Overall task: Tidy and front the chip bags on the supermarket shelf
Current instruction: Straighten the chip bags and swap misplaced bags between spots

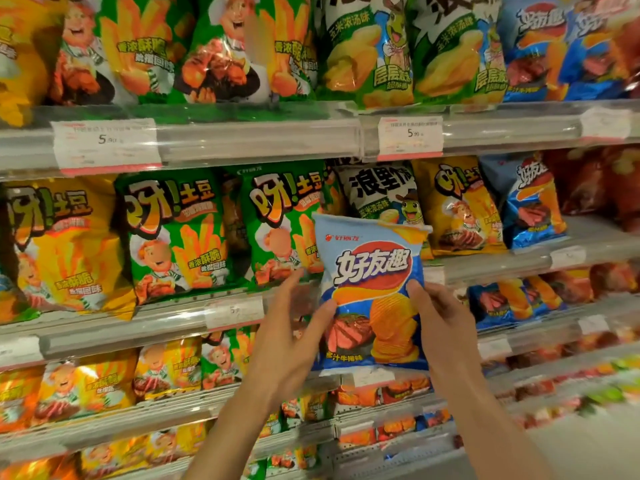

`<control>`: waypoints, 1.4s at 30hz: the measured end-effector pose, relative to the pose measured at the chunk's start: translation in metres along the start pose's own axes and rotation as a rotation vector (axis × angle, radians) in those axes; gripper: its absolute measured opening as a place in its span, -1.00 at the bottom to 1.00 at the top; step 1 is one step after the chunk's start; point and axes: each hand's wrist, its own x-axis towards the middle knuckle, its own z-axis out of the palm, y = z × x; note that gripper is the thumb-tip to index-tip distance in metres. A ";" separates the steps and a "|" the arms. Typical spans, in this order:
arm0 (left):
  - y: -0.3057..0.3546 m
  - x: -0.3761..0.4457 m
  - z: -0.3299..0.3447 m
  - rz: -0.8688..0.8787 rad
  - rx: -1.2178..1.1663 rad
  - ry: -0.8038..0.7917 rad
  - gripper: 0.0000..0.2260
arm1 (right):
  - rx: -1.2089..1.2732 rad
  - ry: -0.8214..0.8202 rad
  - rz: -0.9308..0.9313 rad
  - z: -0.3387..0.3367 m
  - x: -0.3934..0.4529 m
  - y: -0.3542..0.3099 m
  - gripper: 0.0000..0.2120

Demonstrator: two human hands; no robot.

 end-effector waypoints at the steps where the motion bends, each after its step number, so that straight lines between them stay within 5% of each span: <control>1: -0.001 -0.003 0.007 -0.049 -0.090 -0.058 -0.36 | -0.008 -0.011 -0.003 0.000 -0.005 0.002 -0.78; 15: 0.049 -0.029 0.175 -0.068 -0.181 -0.175 -0.40 | 0.028 0.055 0.081 -0.158 0.000 0.048 -0.82; 27: 0.139 0.003 0.395 0.043 -0.076 -0.333 -0.35 | -0.010 0.232 0.070 -0.380 0.095 0.035 -0.84; 42: 0.176 0.145 0.544 0.123 -0.163 -0.308 -0.26 | -0.158 0.204 -0.018 -0.479 0.297 0.016 -0.79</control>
